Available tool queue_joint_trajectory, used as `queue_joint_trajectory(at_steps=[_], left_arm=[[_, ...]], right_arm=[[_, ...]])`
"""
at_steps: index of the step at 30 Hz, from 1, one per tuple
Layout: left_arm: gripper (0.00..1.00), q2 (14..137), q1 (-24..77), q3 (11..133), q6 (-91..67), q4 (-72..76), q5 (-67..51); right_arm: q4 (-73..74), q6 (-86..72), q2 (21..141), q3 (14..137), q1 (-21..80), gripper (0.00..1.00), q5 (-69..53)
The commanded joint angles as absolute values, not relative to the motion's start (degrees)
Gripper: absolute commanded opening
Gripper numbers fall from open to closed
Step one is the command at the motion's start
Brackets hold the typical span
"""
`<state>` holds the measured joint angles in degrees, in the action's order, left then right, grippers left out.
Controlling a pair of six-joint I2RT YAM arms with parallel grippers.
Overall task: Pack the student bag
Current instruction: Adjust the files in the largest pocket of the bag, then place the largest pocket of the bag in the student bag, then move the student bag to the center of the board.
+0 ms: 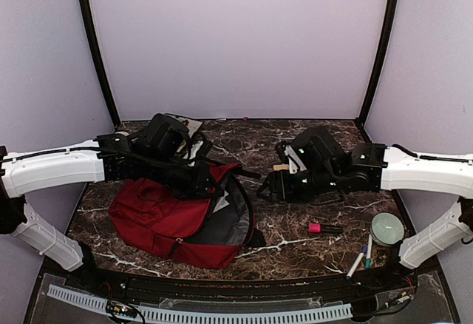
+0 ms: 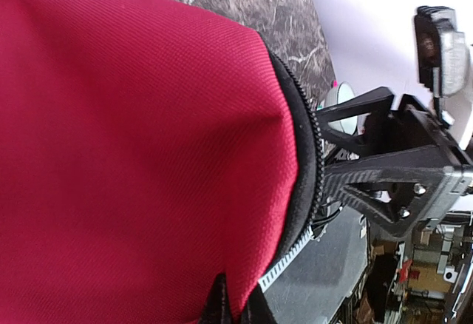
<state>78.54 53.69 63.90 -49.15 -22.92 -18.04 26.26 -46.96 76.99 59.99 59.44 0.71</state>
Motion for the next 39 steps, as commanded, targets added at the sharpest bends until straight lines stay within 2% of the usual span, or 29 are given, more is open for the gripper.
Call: queue_joint_trajectory(at_steps=[1, 5, 7, 8, 11, 14, 16, 20, 24, 30, 39], left_arm=[[0.00, 83.4, 55.7, 67.7, -49.1, -16.5, -22.2], [0.04, 88.9, 57.7, 71.2, -48.8, -15.4, -23.7], [0.11, 91.0, 58.5, 73.2, -48.3, -15.8, -24.0], [0.19, 91.5, 58.9, 74.0, -47.9, -16.2, -24.2], [0.54, 90.9, 60.0, 74.9, -46.2, -16.3, -23.3], [0.72, 87.5, 60.4, 74.4, -43.6, -17.5, -21.0], [0.78, 84.5, 60.4, 74.4, -41.1, -20.1, -18.4], [0.83, 77.2, 60.4, 74.1, -35.6, -29.0, -11.9], [0.84, 69.7, 60.4, 71.9, -32.4, -36.1, -7.0], [0.84, 59.5, 60.4, 65.5, -32.0, -39.7, -2.4], [0.79, 56.0, 60.4, 63.1, -33.1, -43.6, -0.9]], right_arm=[[29.4, -48.8, 72.1, 56.2, 59.1, 0.65, 8.3], [29.7, -50.0, 68.0, 53.9, 59.2, 0.65, 10.7], [29.5, -50.2, 67.0, 53.5, 59.2, 0.65, 11.2], [29.4, -50.1, 66.8, 53.4, 59.2, 0.65, 11.2], [29.1, -48.8, 66.5, 53.9, 59.2, 0.65, 11.3], [28.6, -46.9, 66.5, 54.5, 59.1, 0.65, 11.3], [28.2, -45.4, 66.7, 55.1, 59.2, 0.65, 11.3], [26.7, -42.5, 66.9, 56.0, 59.3, 0.65, 11.2], [22.9, -38.0, 66.6, 55.7, 60.6, 0.65, 10.9], [17.7, -27.4, 67.8, 55.3, 64.7, 0.66, 8.8], [18.7, -4.2, 76.1, 60.6, 73.2, 0.73, 6.2]])
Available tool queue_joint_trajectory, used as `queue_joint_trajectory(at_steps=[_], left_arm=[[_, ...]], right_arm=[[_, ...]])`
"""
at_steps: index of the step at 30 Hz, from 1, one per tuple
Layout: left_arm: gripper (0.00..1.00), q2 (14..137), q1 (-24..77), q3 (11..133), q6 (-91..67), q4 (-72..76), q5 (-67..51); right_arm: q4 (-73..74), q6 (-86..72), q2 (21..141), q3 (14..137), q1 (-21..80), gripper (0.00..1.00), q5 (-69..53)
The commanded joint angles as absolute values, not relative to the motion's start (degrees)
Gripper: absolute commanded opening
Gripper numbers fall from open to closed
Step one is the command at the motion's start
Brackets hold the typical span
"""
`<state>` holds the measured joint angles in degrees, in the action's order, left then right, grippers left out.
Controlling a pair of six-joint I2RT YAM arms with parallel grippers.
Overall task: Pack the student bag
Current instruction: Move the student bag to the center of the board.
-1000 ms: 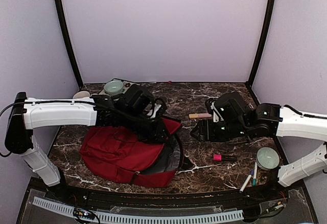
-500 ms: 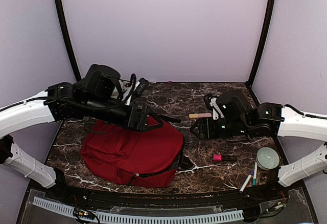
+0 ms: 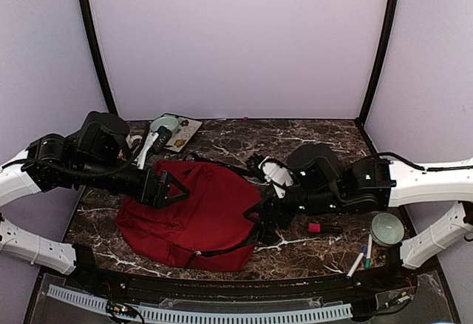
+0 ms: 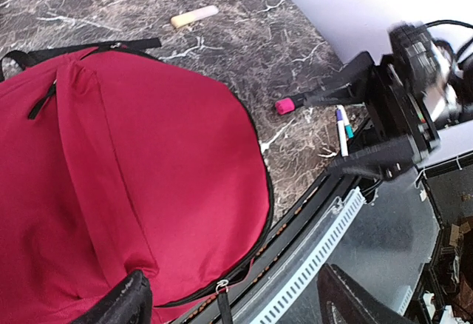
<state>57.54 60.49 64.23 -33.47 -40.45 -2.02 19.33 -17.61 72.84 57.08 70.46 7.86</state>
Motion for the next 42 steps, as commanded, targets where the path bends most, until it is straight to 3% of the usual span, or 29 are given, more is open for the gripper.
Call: queue_joint_trajectory(at_steps=[1, 16, 29, 37, 42], left_arm=[[0.78, 55.8, 60.4, 63.0, -32.8, -44.1, -1.3], [0.76, 54.7, 60.4, 62.1, -34.6, -52.4, -0.6], [0.73, 55.5, 60.4, 61.3, -37.3, -57.2, 1.6], [0.71, 54.3, 60.4, 60.6, -39.0, -57.9, 1.6], [0.70, 53.7, 60.4, 59.4, -39.3, -57.7, 1.5]], right_arm=[[19.5, -2.2, 77.3, 61.4, 73.7, 0.74, 5.6], [25.9, 15.8, 94.4, 72.7, 80.0, 0.78, 4.5], [23.1, 20.8, 98.9, 73.3, 80.5, 0.79, 5.6], [24.0, 18.6, 98.9, 71.7, 82.2, 0.72, -0.5], [19.9, 14.4, 97.5, 68.7, 82.7, 0.61, -1.5]])
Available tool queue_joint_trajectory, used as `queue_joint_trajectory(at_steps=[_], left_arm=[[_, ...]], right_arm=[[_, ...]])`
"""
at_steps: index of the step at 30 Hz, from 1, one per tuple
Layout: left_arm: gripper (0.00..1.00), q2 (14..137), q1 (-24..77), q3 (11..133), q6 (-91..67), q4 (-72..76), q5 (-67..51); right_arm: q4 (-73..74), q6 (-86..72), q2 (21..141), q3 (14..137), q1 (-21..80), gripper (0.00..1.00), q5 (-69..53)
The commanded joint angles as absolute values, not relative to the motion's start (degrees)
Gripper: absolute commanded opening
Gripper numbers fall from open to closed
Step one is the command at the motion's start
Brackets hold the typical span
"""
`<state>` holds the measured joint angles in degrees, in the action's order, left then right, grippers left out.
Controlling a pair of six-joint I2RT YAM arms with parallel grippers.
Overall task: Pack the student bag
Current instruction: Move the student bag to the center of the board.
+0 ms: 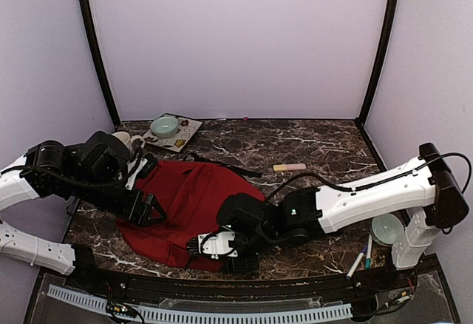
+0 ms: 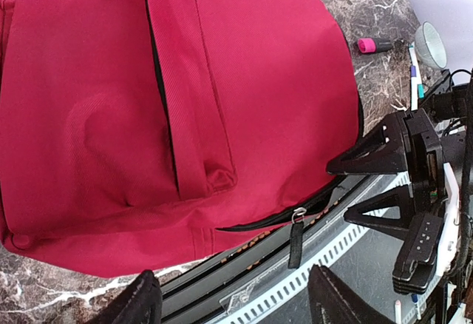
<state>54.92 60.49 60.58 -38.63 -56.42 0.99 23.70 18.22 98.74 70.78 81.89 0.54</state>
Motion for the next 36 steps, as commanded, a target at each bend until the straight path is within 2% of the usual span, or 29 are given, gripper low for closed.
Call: queue_joint_trajectory(at_steps=[1, 5, 9, 10, 29, 30, 34, 36], left_arm=[[0.70, 53.7, 60.4, 59.4, -39.2, -57.5, 1.5], [0.70, 54.3, 60.3, 59.0, -38.0, -56.0, 1.1], [0.69, 54.8, 60.4, 58.1, -36.8, -55.0, 0.4], [0.69, 54.9, 60.4, 58.1, -36.5, -54.8, 0.4], [0.68, 54.5, 60.4, 57.3, -29.0, -47.0, -2.8], [0.68, 54.5, 60.4, 57.4, -28.5, -46.7, -2.9], [0.68, 54.3, 60.4, 57.2, -26.0, -45.0, -3.2], [0.68, 54.0, 60.6, 56.8, -24.9, -43.7, -3.3]], right_arm=[[19.4, 13.7, 97.6, 68.3, 82.7, 0.57, -1.1], [16.8, 12.1, 97.9, 66.4, 82.7, 0.37, 1.0], [17.3, 12.0, 97.9, 64.5, 82.7, 0.05, 2.6], [17.7, 12.3, 97.7, 64.3, 82.7, 0.00, 3.0], [20.9, 13.7, 84.0, 52.9, 74.3, 0.00, 8.8], [20.8, 12.6, 83.6, 52.7, 74.3, 0.06, 9.1], [19.9, 8.6, 80.9, 52.2, 74.4, 0.47, 11.2], [19.8, 7.3, 78.6, 52.3, 74.4, 0.59, 12.1]])
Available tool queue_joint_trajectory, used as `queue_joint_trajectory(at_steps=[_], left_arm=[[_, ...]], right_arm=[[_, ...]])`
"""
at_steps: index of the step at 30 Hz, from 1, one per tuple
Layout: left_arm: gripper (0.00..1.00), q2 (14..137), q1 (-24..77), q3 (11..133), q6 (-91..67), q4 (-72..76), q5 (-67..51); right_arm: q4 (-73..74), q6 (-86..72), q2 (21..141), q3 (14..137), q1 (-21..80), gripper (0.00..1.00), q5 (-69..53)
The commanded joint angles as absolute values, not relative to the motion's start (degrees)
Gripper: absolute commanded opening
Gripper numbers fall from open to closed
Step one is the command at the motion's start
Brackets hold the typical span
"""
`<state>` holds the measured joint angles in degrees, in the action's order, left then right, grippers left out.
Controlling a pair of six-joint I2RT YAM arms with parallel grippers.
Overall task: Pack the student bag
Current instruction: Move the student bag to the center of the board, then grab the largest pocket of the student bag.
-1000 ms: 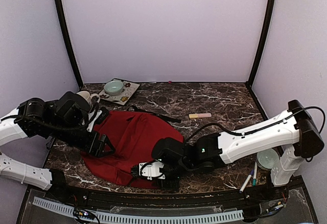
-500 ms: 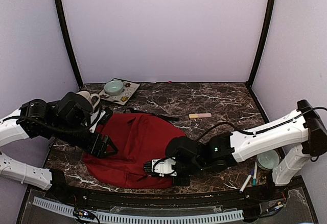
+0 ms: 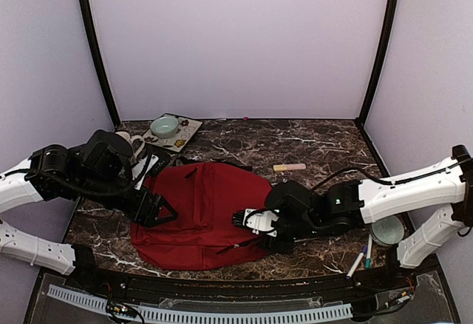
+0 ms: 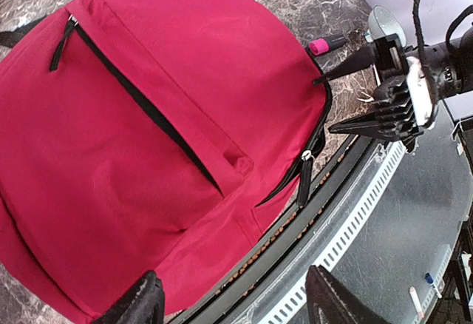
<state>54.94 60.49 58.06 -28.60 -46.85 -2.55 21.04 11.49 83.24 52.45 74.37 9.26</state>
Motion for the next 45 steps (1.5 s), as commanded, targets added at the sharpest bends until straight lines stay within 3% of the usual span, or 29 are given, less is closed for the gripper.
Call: queue_joint_trajectory(at_steps=[1, 10, 29, 45], left_arm=[[0.68, 53.7, 60.8, 56.6, -24.3, -42.7, -3.3], [0.68, 56.8, 65.3, 56.2, -16.9, -38.1, -2.5], [0.65, 73.1, 74.4, 55.0, -4.7, -28.4, -3.7], [0.58, 67.6, 75.4, 53.3, -14.1, -32.0, 4.3]], right_arm=[[20.0, 6.8, 77.8, 52.4, 74.6, 0.63, 12.6], [24.6, -1.1, 70.8, 53.4, 74.7, 0.70, 16.1], [29.2, -17.2, 62.9, 51.5, 75.3, 0.71, 19.2], [27.2, -7.3, 65.5, 54.3, 77.2, 0.70, 14.4]])
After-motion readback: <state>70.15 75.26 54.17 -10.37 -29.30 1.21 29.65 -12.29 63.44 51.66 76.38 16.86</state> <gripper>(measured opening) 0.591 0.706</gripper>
